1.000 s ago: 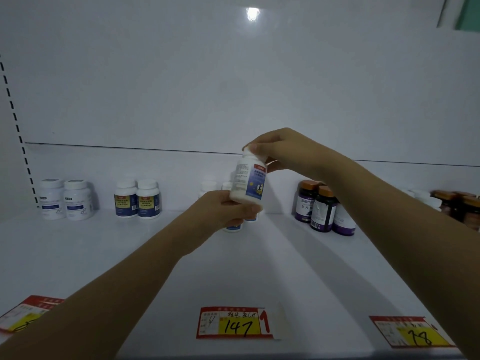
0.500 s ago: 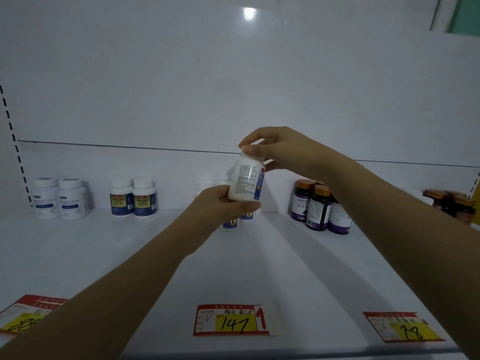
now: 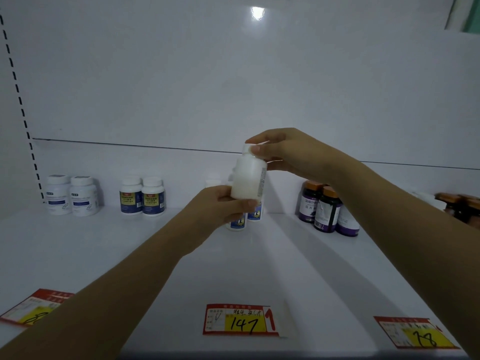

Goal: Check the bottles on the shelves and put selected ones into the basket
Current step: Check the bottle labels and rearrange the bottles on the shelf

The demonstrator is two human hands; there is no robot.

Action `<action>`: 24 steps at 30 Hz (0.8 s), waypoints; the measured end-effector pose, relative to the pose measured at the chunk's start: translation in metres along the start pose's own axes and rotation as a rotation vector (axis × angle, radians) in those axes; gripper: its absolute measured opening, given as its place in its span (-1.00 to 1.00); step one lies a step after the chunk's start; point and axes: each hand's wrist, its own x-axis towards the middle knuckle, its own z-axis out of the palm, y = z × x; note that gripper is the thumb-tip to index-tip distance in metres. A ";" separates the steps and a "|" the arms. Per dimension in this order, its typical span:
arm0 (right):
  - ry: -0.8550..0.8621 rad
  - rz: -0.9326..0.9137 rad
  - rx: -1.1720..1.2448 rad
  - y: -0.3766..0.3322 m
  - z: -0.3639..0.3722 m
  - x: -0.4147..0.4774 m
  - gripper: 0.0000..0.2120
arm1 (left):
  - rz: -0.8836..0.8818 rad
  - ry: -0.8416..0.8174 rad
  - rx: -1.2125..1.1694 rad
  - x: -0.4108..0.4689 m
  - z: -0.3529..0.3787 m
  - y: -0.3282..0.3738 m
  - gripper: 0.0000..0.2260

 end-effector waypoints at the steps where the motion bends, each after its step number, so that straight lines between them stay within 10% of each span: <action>1: -0.015 0.003 0.023 0.001 0.002 0.001 -0.74 | -0.002 0.007 -0.011 0.000 -0.001 -0.001 -0.77; 7: 0.073 0.027 -0.219 0.002 0.012 0.007 -0.57 | 0.059 0.168 0.027 0.004 0.003 0.000 -0.78; 24: 0.148 -0.023 0.062 0.010 0.003 0.003 -0.73 | 0.039 0.150 -0.012 0.009 0.006 0.002 -0.73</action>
